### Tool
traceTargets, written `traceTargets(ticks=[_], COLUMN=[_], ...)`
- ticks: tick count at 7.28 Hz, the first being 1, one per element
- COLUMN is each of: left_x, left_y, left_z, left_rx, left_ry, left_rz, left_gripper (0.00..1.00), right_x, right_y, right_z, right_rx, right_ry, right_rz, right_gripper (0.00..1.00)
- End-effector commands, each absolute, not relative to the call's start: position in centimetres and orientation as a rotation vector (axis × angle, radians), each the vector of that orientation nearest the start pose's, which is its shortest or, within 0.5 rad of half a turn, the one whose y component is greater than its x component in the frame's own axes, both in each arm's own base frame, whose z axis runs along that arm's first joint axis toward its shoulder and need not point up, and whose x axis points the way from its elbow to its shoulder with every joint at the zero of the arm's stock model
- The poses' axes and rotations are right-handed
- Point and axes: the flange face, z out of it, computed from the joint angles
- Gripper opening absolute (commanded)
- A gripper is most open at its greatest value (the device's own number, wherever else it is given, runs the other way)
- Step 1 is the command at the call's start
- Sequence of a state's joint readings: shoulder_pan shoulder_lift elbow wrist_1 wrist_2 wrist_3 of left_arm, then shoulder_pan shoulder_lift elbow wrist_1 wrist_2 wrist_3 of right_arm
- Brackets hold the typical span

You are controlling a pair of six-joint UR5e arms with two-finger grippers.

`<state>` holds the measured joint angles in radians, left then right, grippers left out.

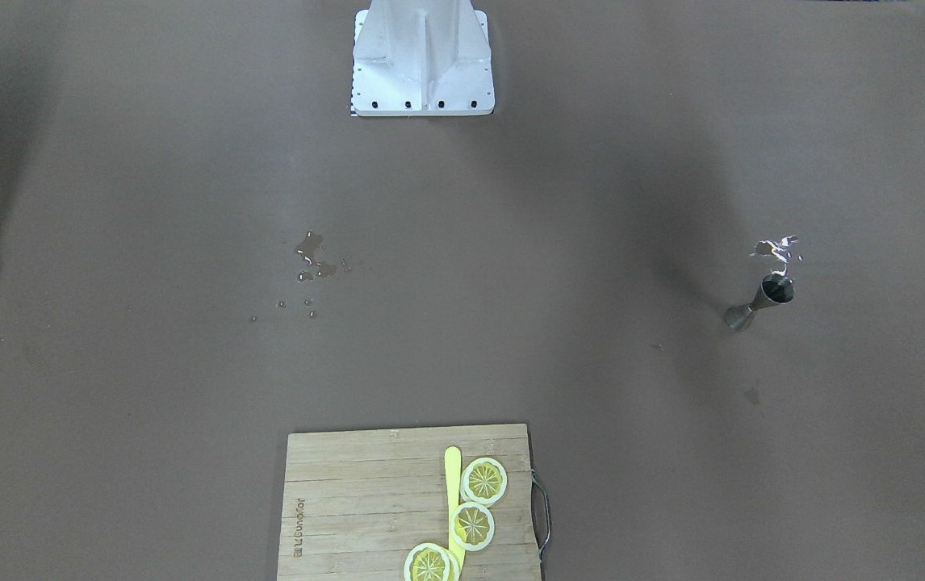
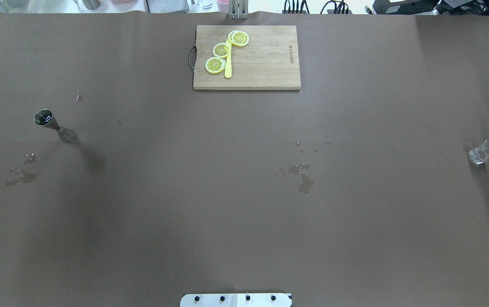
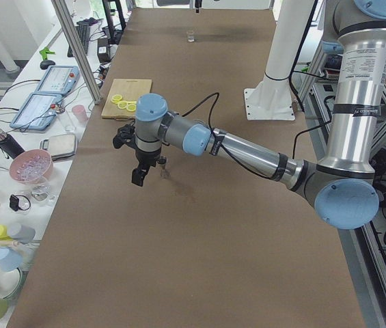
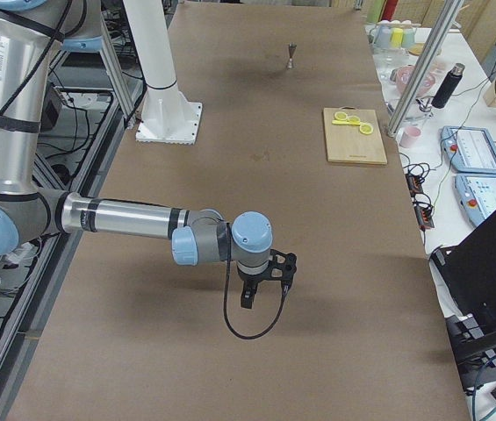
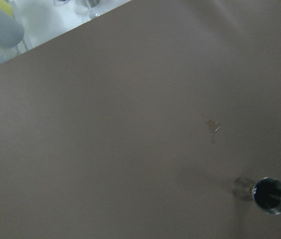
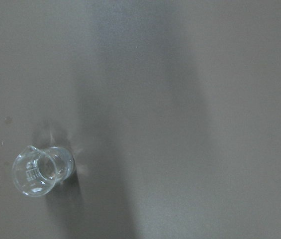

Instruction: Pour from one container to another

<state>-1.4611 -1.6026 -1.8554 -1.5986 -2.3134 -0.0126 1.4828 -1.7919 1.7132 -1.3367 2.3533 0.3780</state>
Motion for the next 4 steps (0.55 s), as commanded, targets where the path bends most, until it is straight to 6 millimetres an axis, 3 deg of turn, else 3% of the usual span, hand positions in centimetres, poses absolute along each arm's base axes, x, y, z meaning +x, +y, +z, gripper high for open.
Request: traceTargets(ticks=[1, 2, 4], left_x=[-2.7, -4.1, -5.9], left_y=[-45.8, -43.6, -42.0], left_z=[55.0, 59.4, 62.3], left_rx=[0.166, 0.128, 0.091], left_ry=[0.832, 0.816, 0.814], left_rz=[0.159, 0.193, 0.142], left_gripper=[0.97, 0.97, 0.98], right_x=[2.5, 2.5, 2.5], right_y=[-41.3, -41.3, -41.5], right_z=[65.2, 64.2, 64.0], right_rx=[-0.016, -0.002, 0.008], right_ry=[-0.815, -0.817, -0.803], right_rz=[0.213, 0.207, 0.203], right_gripper=[1.0, 1.0, 1.0])
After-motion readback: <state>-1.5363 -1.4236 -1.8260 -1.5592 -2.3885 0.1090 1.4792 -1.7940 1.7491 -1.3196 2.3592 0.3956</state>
